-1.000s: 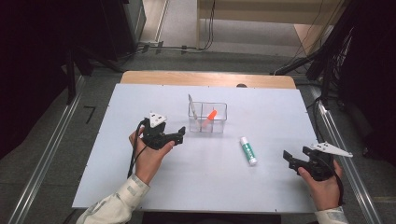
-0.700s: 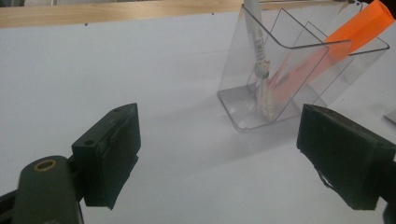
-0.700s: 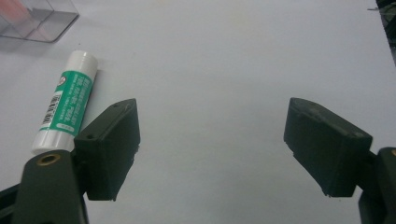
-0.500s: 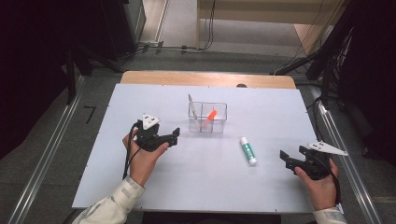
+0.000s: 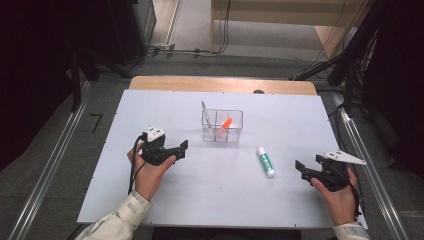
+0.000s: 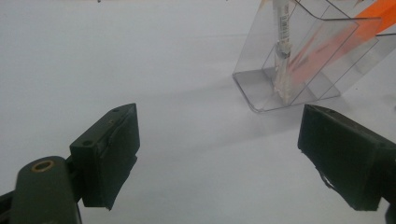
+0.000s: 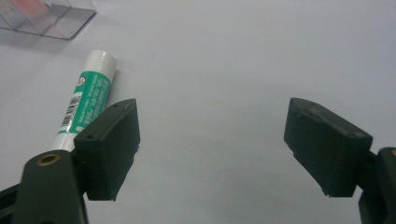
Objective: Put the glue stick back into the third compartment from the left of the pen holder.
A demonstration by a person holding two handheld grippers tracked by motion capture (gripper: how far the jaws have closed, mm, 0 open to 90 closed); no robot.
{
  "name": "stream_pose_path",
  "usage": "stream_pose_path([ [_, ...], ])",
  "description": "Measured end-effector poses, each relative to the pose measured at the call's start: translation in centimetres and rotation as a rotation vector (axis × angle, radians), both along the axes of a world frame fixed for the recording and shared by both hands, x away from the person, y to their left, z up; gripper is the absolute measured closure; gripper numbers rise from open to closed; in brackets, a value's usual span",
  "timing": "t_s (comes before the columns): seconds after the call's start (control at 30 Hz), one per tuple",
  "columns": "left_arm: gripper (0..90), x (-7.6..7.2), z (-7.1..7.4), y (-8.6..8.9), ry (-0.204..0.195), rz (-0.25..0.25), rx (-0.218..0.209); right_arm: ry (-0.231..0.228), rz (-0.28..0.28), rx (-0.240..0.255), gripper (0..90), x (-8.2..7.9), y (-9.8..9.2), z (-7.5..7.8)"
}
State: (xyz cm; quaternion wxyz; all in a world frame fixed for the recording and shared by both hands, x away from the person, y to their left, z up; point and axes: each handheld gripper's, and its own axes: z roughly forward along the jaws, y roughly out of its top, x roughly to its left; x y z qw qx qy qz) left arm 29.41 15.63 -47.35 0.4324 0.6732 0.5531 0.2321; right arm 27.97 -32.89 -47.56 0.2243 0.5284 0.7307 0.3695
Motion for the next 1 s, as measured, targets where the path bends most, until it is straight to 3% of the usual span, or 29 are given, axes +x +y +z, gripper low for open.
stream_pose_path([
  [1.0, 13.6, -0.6, -0.7, 0.9, 0.020, 0.010, 0.000, 0.013, 0.085, -0.021, 17.6, 1.4, 3.9, -0.3],
])
